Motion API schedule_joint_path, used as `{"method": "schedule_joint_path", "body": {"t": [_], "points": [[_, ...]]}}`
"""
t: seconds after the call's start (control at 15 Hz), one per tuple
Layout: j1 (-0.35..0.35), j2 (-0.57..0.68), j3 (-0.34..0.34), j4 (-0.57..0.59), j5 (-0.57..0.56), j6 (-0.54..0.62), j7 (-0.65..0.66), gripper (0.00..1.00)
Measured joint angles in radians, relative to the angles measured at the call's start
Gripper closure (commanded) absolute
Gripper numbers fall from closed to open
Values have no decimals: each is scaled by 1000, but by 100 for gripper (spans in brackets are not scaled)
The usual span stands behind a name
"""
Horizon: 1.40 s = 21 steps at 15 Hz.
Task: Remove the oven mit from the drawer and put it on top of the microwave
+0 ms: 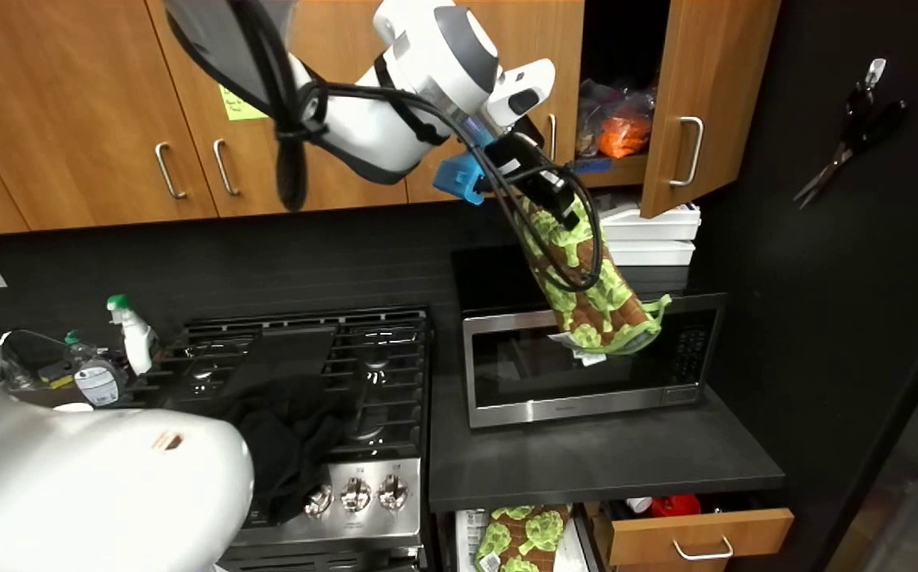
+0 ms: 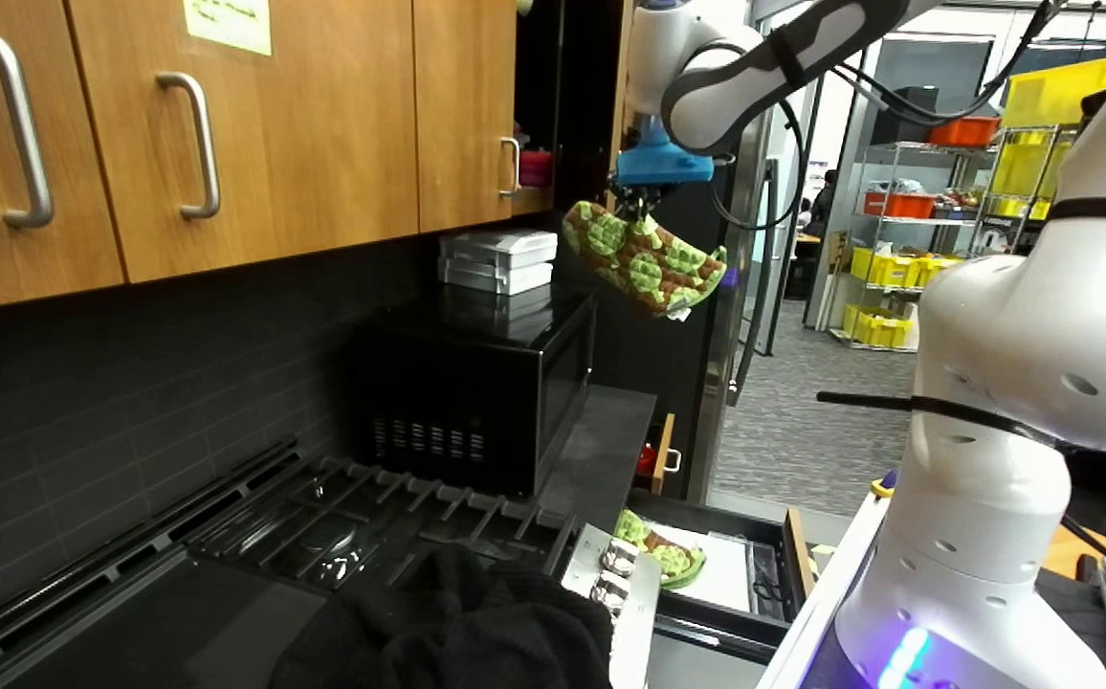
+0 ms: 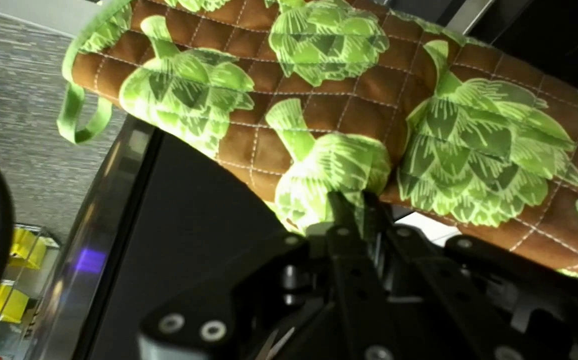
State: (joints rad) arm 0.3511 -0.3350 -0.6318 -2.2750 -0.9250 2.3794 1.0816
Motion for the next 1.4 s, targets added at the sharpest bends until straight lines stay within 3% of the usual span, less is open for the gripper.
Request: {"method": "schedule_joint_path", "body": {"t": [0.27, 0.53, 0.73, 1.07, 1.2, 1.4], "points": [[-216, -2, 228, -74, 220, 136, -144, 98], [-338, 2, 366, -138, 405, 272, -285, 98], [-371, 14, 424, -174, 584, 359, -421, 98], [-357, 76, 465, -185, 926, 421, -681, 98], [-353, 100, 483, -174, 1006, 423, -740, 98], [-360, 114, 514, -139, 1030, 424, -757, 98]]}}
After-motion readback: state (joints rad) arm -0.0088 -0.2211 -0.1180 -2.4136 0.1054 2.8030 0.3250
